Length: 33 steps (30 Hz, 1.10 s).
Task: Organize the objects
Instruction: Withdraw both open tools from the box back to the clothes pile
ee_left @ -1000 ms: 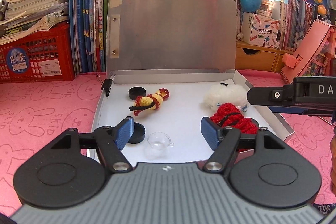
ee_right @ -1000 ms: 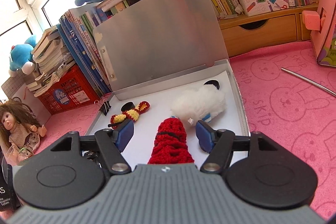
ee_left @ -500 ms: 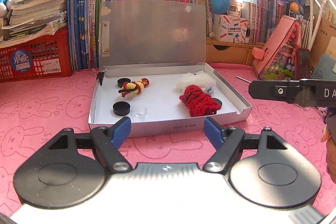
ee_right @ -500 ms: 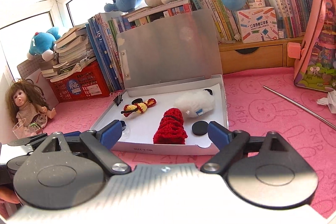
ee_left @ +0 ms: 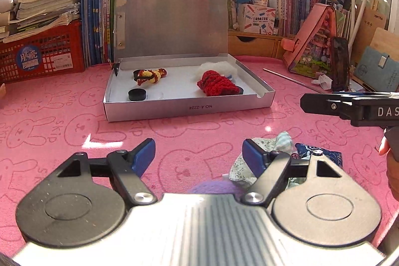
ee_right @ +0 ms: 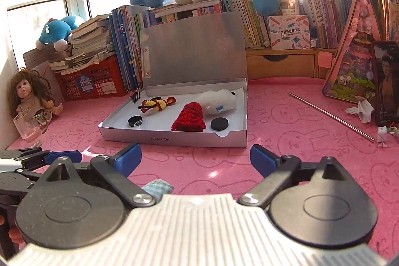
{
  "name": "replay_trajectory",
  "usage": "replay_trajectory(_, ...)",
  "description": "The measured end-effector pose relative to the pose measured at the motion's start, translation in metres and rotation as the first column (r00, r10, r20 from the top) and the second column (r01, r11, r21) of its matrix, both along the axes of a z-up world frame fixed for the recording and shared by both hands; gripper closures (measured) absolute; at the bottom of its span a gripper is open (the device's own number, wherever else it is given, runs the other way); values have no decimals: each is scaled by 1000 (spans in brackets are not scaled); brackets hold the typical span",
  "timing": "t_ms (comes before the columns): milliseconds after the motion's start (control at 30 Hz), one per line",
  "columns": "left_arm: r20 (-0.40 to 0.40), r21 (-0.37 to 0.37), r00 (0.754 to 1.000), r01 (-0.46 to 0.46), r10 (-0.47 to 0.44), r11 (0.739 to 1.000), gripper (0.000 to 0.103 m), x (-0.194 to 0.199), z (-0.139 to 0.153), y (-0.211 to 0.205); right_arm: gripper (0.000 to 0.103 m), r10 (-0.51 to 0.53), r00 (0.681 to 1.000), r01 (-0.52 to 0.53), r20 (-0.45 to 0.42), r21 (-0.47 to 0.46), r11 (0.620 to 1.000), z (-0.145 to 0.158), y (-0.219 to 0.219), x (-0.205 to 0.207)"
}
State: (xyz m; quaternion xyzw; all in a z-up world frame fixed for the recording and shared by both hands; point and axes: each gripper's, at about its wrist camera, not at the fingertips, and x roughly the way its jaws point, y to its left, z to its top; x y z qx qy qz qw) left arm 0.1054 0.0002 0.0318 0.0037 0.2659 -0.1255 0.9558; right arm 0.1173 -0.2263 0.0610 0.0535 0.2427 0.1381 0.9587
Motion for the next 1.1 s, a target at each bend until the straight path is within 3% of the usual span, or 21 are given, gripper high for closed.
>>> replay_trajectory(367, -22, -13, 1000, -1, 1, 1000, 22, -27, -16, 6, 4, -45, 998, 43, -40, -69, 997, -28, -9, -24)
replay_trajectory(700, -5, 69, 1000, 21, -21, 997, 22, -50, -21, 13, 4, -59, 996, 52, -68, -97, 994, -44, -12, -35)
replay_trajectory(1100, -49, 27, 997, 58, -56, 998, 22, -47, -34, -6, 3, -4, 995, -8, -99, -125, 992, -59, 4, -37)
